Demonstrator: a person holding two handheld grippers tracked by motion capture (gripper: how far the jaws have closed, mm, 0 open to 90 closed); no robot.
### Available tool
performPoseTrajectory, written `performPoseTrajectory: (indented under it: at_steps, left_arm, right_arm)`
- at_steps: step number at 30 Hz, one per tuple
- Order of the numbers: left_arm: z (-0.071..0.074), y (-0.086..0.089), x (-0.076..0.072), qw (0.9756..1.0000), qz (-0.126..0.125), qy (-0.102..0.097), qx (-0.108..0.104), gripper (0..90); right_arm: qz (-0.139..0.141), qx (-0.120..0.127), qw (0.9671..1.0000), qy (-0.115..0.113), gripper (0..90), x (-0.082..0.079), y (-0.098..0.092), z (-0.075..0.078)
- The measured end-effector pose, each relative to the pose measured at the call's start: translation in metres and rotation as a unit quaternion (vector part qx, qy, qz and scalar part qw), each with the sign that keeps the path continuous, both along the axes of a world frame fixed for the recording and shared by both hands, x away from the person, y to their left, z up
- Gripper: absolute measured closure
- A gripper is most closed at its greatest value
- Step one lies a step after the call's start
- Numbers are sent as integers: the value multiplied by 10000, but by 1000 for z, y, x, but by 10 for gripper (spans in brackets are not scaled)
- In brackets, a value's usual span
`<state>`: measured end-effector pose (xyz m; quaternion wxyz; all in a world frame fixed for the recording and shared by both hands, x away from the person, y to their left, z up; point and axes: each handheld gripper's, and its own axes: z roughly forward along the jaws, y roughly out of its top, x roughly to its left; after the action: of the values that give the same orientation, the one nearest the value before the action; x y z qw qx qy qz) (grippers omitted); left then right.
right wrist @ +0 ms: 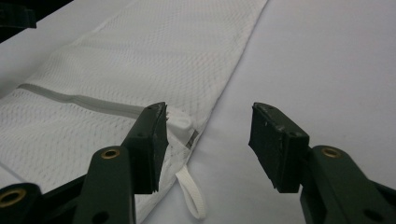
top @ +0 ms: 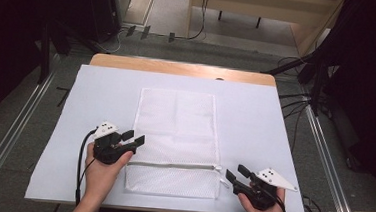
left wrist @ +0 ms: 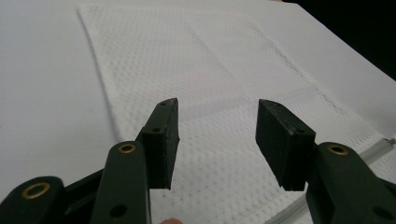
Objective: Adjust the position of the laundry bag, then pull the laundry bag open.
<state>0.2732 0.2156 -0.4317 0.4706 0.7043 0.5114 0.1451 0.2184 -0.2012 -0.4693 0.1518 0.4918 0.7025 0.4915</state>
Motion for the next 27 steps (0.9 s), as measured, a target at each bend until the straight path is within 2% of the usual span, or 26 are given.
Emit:
performPoseTrajectory:
  at_steps: [2, 6, 8, 11, 17, 21, 23, 27]
  left_arm:
    - [0, -5, -1, 10000, -83, 7, -5, 504]
    - [1, -12, -4, 9998, -211, -16, 4, 509]
    - [2, -15, -6, 9997, -251, -28, 8, 511]
    - [1, -18, -7, 9995, -304, -10, -4, 515]
    - [-1, -23, -10, 9991, -416, 42, -34, 525]
    - [-1, -28, -10, 9988, -489, 55, -66, 528]
    - [-1, -31, -9, 9984, -560, 79, -58, 536]
    - [-2, -37, -10, 9977, -671, 87, -38, 539]
  right_arm:
    - [182, 32, 9997, 140, 500, 1, 4, -3]
    - [314, -25, 9989, 340, 524, 2, 12, -10]
    - [460, -29, 9984, 338, 551, 1, 16, -13]
    - [600, -236, 9974, 336, 524, 1, 23, -15]
    - [549, -226, 9973, 443, 457, 4, 30, -18]
    - [580, -254, 9970, 434, 453, 5, 33, -20]
    - [644, -167, 9967, 458, 462, 5, 35, -21]
    - [638, -303, 9966, 417, 452, 3, 37, -22]
